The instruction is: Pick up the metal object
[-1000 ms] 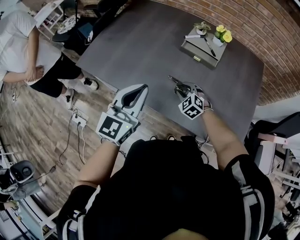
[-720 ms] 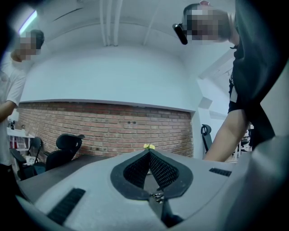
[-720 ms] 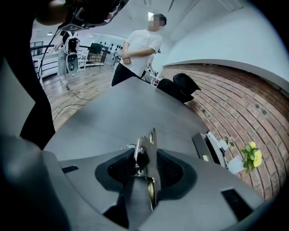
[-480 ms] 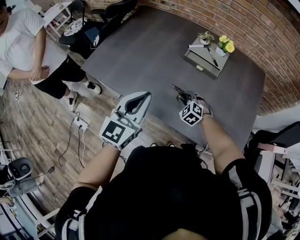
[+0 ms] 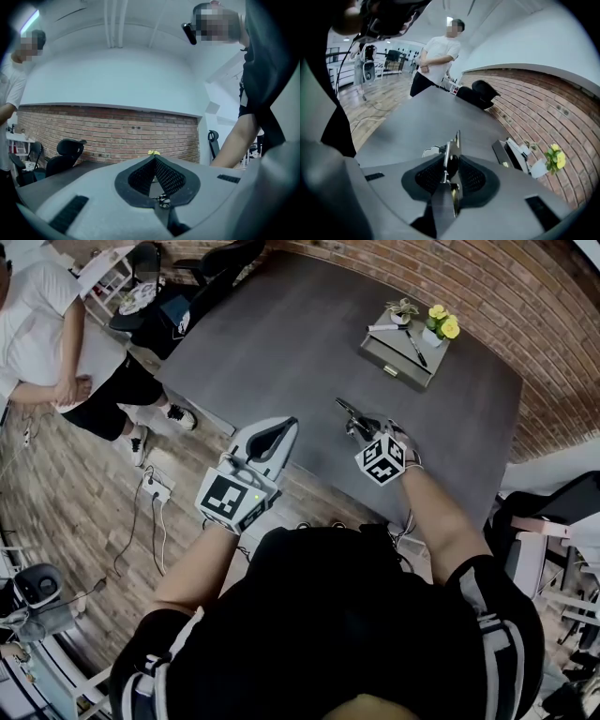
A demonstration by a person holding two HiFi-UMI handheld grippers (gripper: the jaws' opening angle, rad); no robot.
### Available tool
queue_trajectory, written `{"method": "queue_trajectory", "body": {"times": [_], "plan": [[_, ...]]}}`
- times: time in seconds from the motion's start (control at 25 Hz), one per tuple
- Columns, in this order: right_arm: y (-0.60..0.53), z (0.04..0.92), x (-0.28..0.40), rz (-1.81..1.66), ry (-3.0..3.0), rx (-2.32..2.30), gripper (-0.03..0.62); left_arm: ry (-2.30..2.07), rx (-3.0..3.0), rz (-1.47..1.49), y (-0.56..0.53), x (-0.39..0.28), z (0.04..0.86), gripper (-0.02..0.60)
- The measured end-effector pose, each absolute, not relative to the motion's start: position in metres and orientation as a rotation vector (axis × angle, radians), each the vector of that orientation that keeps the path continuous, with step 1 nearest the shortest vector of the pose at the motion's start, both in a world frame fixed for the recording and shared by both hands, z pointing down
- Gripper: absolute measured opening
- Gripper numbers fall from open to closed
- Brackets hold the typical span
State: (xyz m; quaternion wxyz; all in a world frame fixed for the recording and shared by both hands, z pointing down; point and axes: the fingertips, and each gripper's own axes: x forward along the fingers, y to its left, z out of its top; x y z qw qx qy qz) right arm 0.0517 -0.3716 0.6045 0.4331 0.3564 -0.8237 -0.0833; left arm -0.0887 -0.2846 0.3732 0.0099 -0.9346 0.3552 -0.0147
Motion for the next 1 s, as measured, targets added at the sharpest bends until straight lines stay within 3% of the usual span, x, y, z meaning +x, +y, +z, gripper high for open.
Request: {"method": "queue_trajectory", "body": {"times": [0.48,1.0], "plan": [[-0.333,0.445,0.083,0.2,-2.635,1.368,0.087,1.012,-2.96,0.086,-0.289,-0.05,0.358,0.008],[-0.294,0.358,0.125,0.142,-2.854,1.592,0.086,1.009,-2.937,0.108,-0.304,-0.033,0.348,0.008]]}}
